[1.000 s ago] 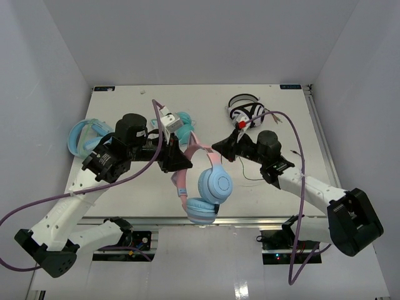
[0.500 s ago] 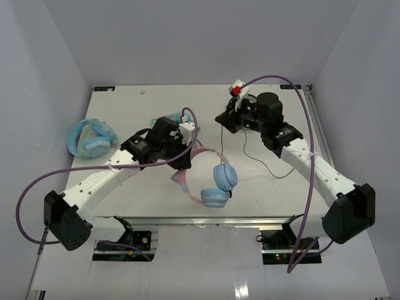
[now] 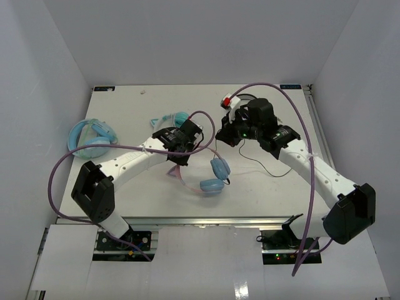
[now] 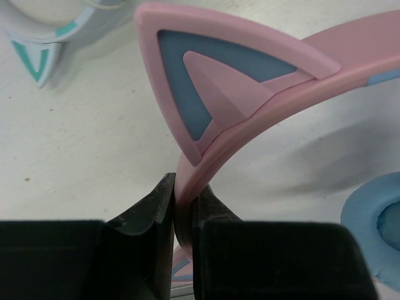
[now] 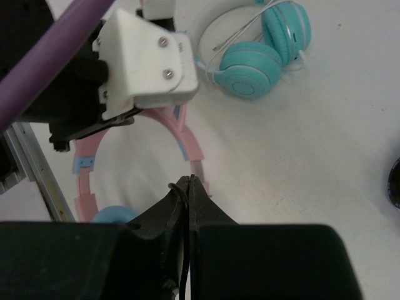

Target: Wrap the headphones

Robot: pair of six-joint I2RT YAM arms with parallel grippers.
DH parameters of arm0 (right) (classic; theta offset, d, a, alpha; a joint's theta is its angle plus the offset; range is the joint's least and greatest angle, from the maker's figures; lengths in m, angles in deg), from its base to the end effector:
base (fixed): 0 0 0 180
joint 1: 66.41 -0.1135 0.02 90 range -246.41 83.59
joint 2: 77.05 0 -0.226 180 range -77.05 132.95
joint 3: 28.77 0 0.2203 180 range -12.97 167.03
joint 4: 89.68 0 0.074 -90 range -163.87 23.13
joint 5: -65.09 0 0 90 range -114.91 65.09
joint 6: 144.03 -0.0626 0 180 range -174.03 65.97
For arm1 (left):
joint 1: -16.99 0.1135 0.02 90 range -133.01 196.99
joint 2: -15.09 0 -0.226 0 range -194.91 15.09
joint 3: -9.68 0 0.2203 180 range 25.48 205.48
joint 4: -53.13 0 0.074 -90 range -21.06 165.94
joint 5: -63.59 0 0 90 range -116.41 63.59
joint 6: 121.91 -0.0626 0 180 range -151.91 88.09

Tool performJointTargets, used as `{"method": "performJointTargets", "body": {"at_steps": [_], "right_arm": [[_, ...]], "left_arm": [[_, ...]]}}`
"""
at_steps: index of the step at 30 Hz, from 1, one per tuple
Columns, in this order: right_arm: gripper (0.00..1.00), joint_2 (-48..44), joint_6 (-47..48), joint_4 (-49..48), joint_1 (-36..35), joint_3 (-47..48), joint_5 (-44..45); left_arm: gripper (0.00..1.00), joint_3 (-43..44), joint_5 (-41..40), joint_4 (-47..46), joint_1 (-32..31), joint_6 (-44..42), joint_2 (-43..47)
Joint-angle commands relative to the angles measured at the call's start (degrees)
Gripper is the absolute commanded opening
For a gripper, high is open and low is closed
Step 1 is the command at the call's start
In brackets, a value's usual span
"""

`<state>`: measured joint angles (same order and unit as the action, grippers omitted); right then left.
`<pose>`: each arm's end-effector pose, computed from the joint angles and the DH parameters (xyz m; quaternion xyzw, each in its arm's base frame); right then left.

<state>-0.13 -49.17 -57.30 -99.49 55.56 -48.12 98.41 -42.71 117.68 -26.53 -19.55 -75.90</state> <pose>0.2434 0.1880 0.3065 -0.3708 0.7460 0.2929 0.4693 0.2273 -0.1917 0.2075 0.2330 0.9417 0.0295 0.2408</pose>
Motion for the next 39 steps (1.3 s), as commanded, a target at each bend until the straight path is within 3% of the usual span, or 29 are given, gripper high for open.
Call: {"method": "performJointTargets", "body": {"at_steps": [1, 12, 23, 39], "right_arm": [[0.08, -3.87, -2.71, -3.78, -2.59, -2.98, -1.11], [0.08, -8.89, -15.08, -14.48, -9.41, -14.5, -4.2], [0.08, -5.24, -21.32, -24.05, -14.65, -17.08, 1.52], [0.17, -6.27, -22.2, -27.98, -21.81, -24.58, 12.93]], "left_arm": [[0.0, 6.1, -7.54, 3.38, 1.33, 5.91, -2.74], [0.0, 12.66, -6.88, 2.35, 4.16, 14.64, -5.75], [0.0, 5.47, 5.53, -10.75, 6.89, 21.08, 0.84], [0.0, -0.36, 8.32, -17.63, 10.74, 30.0, 12.19]]}}
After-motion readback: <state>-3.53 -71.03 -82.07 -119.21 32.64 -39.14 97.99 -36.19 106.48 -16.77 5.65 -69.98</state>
